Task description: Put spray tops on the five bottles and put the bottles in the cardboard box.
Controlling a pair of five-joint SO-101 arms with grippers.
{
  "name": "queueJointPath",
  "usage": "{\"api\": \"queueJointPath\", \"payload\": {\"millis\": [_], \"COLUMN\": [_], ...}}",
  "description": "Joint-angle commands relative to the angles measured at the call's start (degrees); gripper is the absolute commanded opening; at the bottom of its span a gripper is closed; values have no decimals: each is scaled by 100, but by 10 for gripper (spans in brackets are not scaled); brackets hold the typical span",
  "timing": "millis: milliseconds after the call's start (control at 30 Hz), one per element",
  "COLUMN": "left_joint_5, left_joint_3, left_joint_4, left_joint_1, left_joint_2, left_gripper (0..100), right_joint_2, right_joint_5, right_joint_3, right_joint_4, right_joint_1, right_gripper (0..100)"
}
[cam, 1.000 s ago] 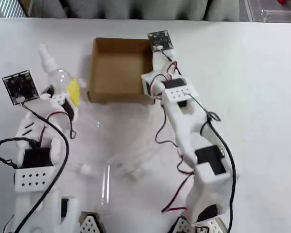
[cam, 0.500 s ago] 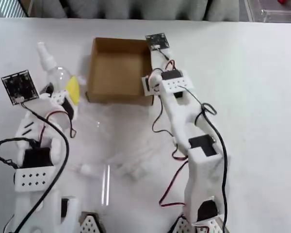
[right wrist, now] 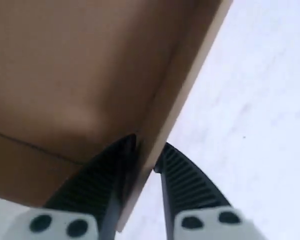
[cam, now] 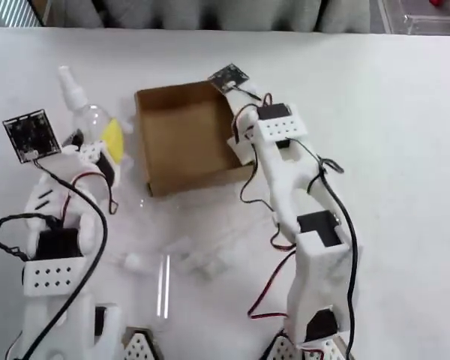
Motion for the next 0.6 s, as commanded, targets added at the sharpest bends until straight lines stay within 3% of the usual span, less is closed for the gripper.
{"api": "queueJointPath", "payload": {"millis": [0,567], "left_joint_5": [18,18], "left_joint_3": [-35,-35], "left_joint_4": [-132,-132], "left_joint_1": [-66,-66], "left_joint_2": [-4,-13], "left_gripper": [21,21], "right_joint_2": [-391,-1191], "right_joint_5": [105,-431], "right_joint_3": [-229,396], "right_joint_4": [286,716], "right_joint_1": [22,-75], "right_gripper": [17,18]}}
